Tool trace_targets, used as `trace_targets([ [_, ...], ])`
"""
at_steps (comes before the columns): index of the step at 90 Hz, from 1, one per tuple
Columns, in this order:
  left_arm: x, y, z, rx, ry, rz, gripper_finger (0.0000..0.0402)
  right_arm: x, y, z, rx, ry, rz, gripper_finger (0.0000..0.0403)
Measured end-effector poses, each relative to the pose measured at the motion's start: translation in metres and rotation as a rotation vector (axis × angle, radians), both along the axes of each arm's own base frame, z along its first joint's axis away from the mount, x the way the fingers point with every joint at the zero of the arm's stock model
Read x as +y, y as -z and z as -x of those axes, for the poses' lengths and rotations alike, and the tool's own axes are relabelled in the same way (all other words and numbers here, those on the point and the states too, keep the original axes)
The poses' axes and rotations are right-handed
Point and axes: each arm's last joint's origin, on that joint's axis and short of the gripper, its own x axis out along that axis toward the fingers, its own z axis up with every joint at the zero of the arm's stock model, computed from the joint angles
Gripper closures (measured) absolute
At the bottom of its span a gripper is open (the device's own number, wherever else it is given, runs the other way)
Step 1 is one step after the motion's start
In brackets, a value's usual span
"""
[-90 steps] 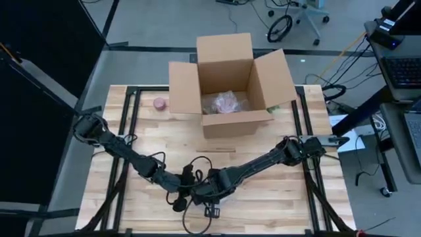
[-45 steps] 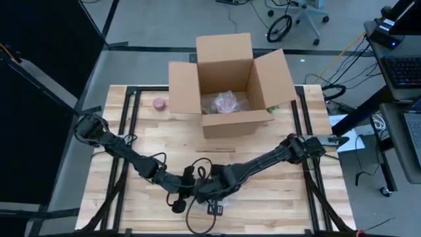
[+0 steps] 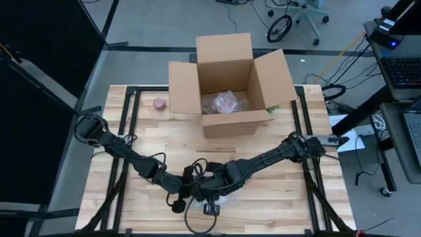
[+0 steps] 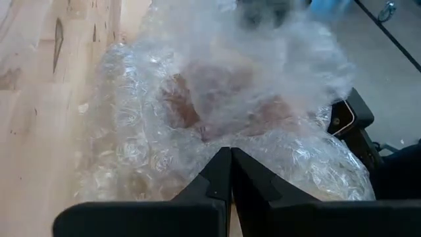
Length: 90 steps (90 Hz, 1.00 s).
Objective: Wrap mug
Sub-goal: Wrap the orange cup with the bubble wrap
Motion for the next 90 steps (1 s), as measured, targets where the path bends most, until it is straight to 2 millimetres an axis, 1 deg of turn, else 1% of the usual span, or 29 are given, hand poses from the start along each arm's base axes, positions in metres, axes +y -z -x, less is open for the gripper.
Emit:
trace_targets([
  [7,0.0,0.0,0.0,-0.003,-0.002,0.0,0.0402,0.002,-0.002,-0.004,-0.057,-0.002,-0.01,0.0403],
  [16,0.0,-0.001,0.0,-0.006,-0.003,0.003,0.0402,0.004,0.008,-0.008,-0.05,0.016,-0.006,0.0392],
  [23,0.0,-0.001,0.0,-0.007,-0.003,0.003,0.0402,0.004,0.018,-0.008,-0.014,0.026,0.011,0.0364],
  [32,0.0,-0.001,0.0,-0.007,-0.003,0.004,0.0402,0.003,0.017,-0.008,-0.022,0.029,0.023,0.0316],
  [41,0.0,-0.001,0.0,-0.007,-0.002,0.005,0.0402,-0.004,0.006,-0.003,0.023,-0.004,-0.013,0.027],
  [48,0.0,-0.001,0.0,-0.007,0.0,0.006,0.0402,-0.01,-0.015,0.007,0.026,-0.004,-0.079,0.0244],
  [56,0.0,-0.001,-0.001,-0.008,0.001,0.007,0.0402,-0.01,-0.044,0.025,-0.015,0.014,-0.112,0.023],
  [64,0.0,-0.001,-0.001,-0.009,0.001,0.01,0.0402,0.001,-0.059,0.04,-0.051,-0.001,-0.106,0.0229],
  [74,0.0,-0.001,-0.001,-0.009,0.0,0.011,0.0402,0.025,-0.058,0.053,-0.064,-0.03,-0.061,0.0236],
  [82,0.001,-0.001,-0.001,-0.009,-0.002,0.011,0.0402,0.05,-0.047,0.056,-0.103,-0.086,0.009,0.0246],
  [90,0.002,-0.001,-0.002,-0.01,-0.004,0.011,0.0402,0.067,-0.02,0.051,-0.099,-0.073,0.132,0.0265],
])
